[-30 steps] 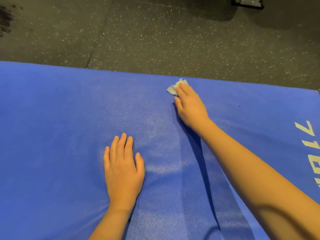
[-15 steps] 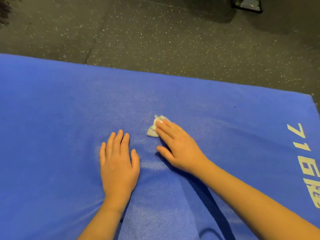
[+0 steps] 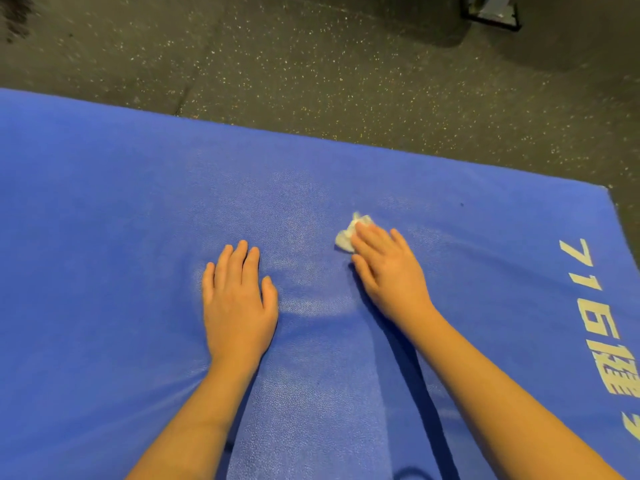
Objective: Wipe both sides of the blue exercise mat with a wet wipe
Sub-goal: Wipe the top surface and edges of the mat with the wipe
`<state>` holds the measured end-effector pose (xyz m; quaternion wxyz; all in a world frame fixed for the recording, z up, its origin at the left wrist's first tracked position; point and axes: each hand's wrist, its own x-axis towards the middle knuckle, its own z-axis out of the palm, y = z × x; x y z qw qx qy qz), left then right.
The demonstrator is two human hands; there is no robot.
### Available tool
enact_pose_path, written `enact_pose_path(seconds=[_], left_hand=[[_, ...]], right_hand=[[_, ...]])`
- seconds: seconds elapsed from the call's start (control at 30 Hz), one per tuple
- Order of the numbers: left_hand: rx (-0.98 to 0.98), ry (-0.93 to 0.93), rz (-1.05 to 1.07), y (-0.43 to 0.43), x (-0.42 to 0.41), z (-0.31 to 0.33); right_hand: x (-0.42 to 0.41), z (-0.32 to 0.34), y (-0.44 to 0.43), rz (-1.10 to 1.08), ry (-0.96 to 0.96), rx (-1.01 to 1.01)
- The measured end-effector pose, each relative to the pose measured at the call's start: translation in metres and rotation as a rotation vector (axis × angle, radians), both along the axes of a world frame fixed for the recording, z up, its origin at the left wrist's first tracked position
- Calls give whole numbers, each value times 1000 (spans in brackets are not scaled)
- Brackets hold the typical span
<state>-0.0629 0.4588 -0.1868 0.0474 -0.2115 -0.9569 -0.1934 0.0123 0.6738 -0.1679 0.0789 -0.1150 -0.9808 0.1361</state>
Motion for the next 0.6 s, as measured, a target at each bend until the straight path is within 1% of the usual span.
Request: enact_pose_path(seconds=[0.03,0.07,0.1,0.13,0.2,0.23,0.27,0.3,0.33,0.37,0.4,0.47,0.5,0.53,0.57,0.6], left_hand=[[3,-2,-1,0,0,-1],[7,-1,-2,0,0,-1],[10,-1,-2,-1,0,-2],[12,0,-3,0,0,-3],[13,-11,-7,0,0,-3],[10,-23,-12,0,0,-2],[5,-35,-17,-1,1,-1],[-6,-49,-22,-1,1,0],[-22,-65,-28,-1,1,0],[-40,-84,-34,-1,1,2],[-56,-101,-41,-2,1,2],[-96,-130,-70,-6,4,6],[-121,-142,-90,-10,7,9],[-146,-158,-111,-15,10,11],[-174,-182,-133,-22,16,15],[-198,-210,-157,-29,22,19]], right_hand=[[-2,0,-5,-93,-2,-36],[-4,2,-18,-122,7,-82],[-3,1,-35,-82,-1,-131],[2,2,-52,16,-23,-156],[21,4,-66,229,-50,-137],[27,3,-58,247,-40,-105],[31,3,-49,175,-37,-76],[33,3,-41,34,-57,-72],[34,4,-37,-117,-80,-99],[36,5,-41,-215,-88,-151],[39,6,-53,-218,-91,-207],[51,11,-88,-27,-123,-292],[63,13,-102,97,-151,-305],[74,15,-108,177,-171,-295],[81,14,-106,185,-186,-257],[82,14,-100,132,-197,-220]])
